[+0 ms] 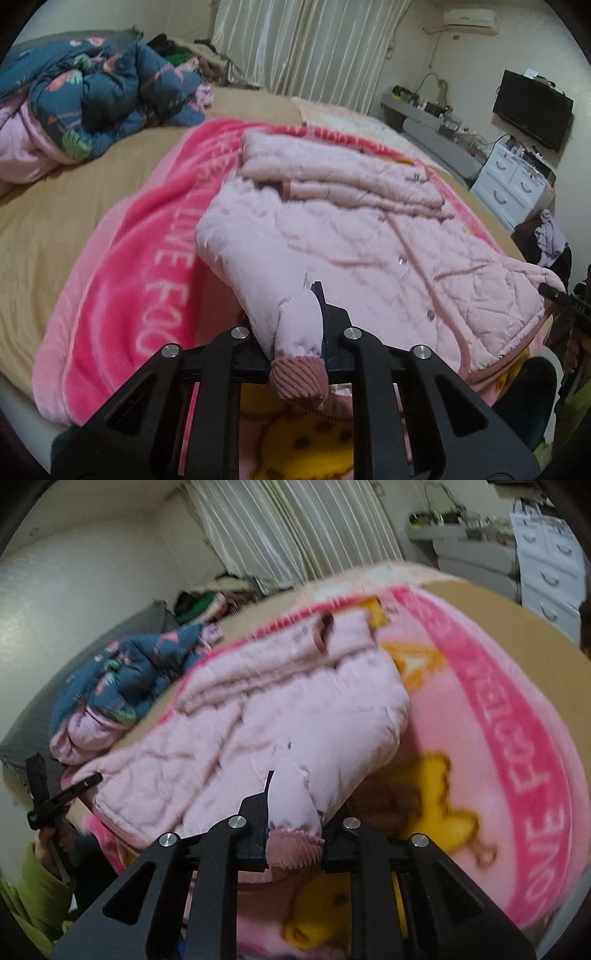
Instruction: Fold large clothes
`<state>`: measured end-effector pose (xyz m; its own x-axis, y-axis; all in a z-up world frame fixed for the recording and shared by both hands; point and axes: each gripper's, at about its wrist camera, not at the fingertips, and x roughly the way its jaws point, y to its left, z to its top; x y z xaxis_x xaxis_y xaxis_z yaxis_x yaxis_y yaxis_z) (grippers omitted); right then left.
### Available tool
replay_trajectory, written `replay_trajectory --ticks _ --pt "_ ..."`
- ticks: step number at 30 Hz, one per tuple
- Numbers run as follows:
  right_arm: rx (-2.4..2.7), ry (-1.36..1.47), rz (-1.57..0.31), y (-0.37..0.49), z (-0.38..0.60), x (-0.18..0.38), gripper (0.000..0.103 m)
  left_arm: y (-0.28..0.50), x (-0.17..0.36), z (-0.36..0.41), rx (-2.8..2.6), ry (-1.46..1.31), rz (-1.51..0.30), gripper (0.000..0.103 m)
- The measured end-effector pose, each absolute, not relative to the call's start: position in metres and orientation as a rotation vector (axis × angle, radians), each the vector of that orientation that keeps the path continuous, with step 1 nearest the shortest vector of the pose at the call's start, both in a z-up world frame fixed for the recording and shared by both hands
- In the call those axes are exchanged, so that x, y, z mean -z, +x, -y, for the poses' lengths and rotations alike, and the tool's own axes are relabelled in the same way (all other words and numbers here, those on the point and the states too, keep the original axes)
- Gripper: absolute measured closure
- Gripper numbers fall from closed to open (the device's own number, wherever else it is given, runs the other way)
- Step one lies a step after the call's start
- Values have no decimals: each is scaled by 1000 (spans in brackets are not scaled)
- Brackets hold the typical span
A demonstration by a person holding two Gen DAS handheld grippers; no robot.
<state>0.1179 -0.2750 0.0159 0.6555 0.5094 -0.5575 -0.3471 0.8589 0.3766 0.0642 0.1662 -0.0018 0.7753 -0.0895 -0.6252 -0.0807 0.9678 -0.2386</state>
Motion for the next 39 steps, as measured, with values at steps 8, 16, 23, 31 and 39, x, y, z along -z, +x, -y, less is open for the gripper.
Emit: replay_trajectory --ticks 8,16,23,31,39 --pt "-473 288 -648 144 274 -33 87 81 -23 -166 4 -249 -622 94" --pt "-443 292 -630 162 273 -42 87 104 -39 -169 4 -254 -580 94" --pt "-430 288 -611 174 270 -53 87 121 -50 -172 -5 -231 -562 94" --pt "-406 292 -592 200 267 -68 87 142 -60 -182 -16 -215 -552 94" --pt "-385 317 -577 230 262 -84 87 163 -72 -194 -10 -217 -532 94"
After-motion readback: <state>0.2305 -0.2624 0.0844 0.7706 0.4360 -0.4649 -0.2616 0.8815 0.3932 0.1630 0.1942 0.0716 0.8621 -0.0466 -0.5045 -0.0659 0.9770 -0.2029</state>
